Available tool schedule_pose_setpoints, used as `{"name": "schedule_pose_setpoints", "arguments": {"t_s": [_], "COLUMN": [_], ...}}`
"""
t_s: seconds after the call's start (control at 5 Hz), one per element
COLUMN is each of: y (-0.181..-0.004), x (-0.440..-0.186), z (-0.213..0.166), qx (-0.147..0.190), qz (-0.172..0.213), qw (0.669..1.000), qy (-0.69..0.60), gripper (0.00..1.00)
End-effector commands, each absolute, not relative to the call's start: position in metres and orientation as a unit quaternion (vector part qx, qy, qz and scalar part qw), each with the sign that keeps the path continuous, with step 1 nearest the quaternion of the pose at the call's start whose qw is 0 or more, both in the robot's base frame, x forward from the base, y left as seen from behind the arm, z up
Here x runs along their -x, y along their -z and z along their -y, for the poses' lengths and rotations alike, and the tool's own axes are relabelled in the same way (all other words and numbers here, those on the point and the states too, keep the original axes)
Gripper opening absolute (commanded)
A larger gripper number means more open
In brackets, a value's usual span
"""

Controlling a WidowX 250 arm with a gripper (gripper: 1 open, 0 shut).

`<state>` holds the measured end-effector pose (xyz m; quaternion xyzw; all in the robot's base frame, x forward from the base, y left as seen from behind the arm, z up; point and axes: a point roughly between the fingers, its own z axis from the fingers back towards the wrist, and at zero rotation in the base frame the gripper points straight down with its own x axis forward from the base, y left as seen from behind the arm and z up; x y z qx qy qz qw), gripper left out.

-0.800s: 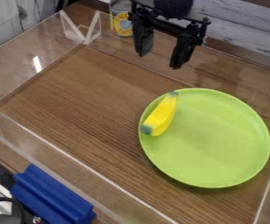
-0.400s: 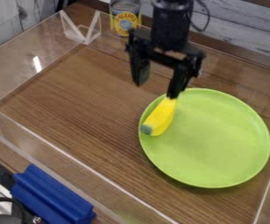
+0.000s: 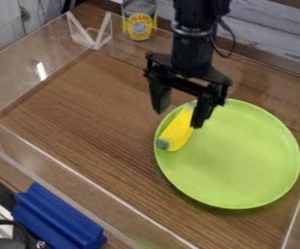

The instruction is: Remove the banana from inside the green plate and put it on the table

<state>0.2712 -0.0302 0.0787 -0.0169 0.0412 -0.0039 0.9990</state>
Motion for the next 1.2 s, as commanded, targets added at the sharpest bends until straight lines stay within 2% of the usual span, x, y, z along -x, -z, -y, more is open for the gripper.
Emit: {"name": "schedule_pose_setpoints", "arguments": {"t_s": [0.0, 0.8, 1.0], "y": [-0.079, -0.058, -0.058], "x": [-0.274, -0.275, -0.277], "z": [0.036, 0.046, 0.046], "qx": [0.017, 0.028, 0.031], "qz": [-0.023, -0.027, -0.028], "qw": [1.000, 0.999, 0.999], "qy": [0.010, 0.013, 0.020], "gripper": [1.00, 1.00, 1.00]}}
